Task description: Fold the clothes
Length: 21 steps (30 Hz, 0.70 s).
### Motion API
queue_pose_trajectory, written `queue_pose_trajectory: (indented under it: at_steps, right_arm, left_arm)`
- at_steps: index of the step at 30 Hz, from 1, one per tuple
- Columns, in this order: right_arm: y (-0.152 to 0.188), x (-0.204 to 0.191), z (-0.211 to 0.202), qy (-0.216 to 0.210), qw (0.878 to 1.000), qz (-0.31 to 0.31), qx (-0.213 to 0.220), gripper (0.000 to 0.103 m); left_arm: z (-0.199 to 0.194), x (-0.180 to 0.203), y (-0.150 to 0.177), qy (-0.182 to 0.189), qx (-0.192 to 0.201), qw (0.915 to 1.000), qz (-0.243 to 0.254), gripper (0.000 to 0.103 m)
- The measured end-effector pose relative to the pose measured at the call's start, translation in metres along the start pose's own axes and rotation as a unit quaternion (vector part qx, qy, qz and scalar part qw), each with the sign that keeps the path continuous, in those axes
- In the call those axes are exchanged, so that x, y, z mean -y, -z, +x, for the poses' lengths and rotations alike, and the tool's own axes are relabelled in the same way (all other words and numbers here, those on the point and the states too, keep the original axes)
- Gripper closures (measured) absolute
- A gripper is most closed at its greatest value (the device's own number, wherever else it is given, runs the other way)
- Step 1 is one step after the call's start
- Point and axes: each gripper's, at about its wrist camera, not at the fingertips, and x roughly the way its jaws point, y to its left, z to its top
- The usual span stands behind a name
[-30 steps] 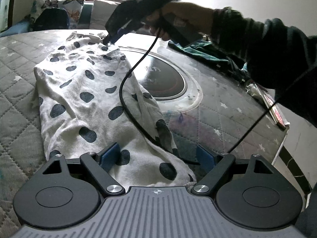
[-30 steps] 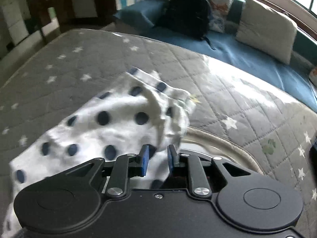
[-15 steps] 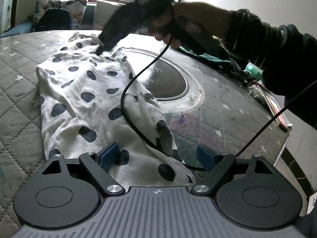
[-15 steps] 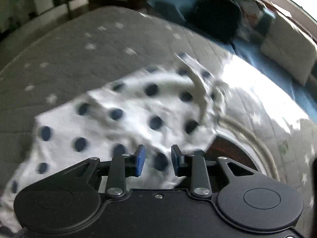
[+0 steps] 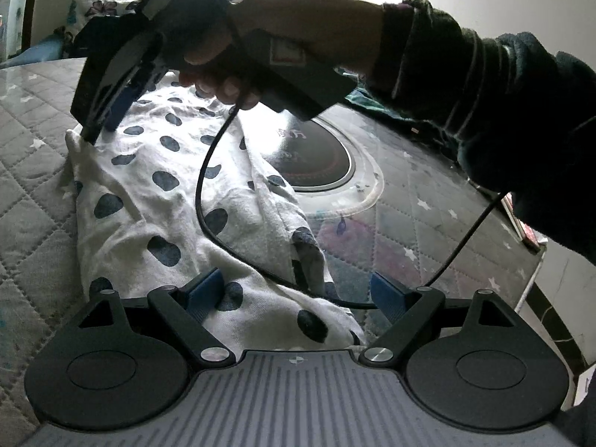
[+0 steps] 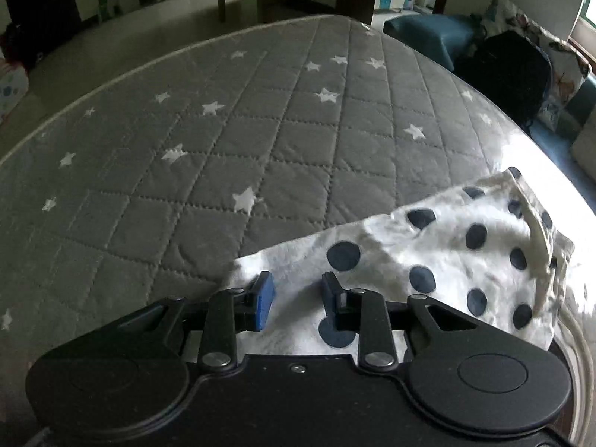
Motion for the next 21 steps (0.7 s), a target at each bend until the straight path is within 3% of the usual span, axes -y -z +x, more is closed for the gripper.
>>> queue_pose_trajectory:
  at_steps: [8,14,21]
  right_arm:
    - [0.015,0.014,-0.048,-0.003,1.0,0.03,0.008,0.072]
    - [0.067,0.0,-0.087,-0.003,0.999,0.037,-0.013,0.071]
    - [0.125,-0.035,-0.092,-0.013,0.999,0.02,-0.04,0.071]
  left_arm:
    - [0.0,0.002,-0.004,-0.002,-0.014,0.9999,0.006,0.016]
    - [-0.005,0.005,-0.003,-0.02,-0.025,0.9995,0.007,0.016]
    - [-0.016,0.021,0.007,-0.063,-0.031,0.9973,0.024,0.016]
